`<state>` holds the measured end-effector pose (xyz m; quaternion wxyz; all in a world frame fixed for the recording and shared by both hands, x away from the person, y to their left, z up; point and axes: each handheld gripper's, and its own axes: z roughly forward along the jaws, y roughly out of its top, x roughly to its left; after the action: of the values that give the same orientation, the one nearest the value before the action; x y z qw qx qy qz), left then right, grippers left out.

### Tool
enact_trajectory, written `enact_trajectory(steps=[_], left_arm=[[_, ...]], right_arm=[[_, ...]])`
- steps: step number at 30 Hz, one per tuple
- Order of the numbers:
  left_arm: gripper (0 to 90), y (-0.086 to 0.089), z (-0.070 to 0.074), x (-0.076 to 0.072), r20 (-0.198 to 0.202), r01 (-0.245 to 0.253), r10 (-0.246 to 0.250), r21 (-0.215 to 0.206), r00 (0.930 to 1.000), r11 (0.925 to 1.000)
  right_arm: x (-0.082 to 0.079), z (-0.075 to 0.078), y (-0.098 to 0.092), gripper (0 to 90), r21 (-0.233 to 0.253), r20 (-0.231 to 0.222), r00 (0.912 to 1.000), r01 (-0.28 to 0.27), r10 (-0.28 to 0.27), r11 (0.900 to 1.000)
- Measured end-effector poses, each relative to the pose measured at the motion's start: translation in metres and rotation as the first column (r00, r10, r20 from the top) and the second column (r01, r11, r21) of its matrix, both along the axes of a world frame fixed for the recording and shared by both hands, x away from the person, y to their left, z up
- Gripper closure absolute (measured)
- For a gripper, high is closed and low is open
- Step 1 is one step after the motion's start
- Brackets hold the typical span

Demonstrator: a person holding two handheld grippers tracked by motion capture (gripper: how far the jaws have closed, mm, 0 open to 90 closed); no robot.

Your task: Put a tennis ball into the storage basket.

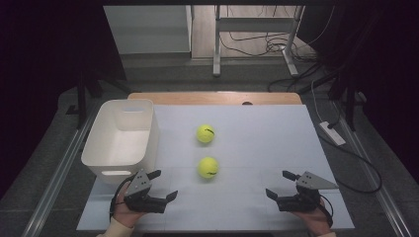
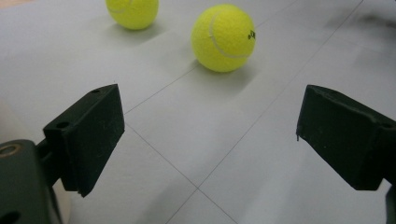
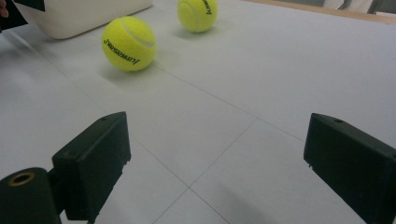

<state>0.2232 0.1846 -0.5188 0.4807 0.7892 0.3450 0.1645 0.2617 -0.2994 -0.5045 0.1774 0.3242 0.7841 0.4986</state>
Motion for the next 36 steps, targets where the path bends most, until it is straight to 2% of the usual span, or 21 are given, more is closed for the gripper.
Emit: enact_trajectory(steps=[13,24,36], left_arm=[[8.5,0.001,0.001,-0.002,-0.001,0.001,-0.001,-0.016,1.0000,0.9999],[8.5,-0.001,0.006,-0.002,-0.004,-0.001,0.001,-0.029,1.0000,0.9996],[8.7,-0.004,0.012,-0.003,-0.005,-0.008,0.008,-0.020,1.0000,0.9998]], right_arm=[[0.001,0.001,0.004,7.6,0.005,-0.009,0.9999,0.006,-0.006,1.000],[0.003,0.001,0.006,7.9,0.030,-0.011,0.9999,0.009,-0.009,1.000],[0.004,0.001,0.007,8.5,0.032,-0.005,1.0000,0.007,-0.006,0.999]])
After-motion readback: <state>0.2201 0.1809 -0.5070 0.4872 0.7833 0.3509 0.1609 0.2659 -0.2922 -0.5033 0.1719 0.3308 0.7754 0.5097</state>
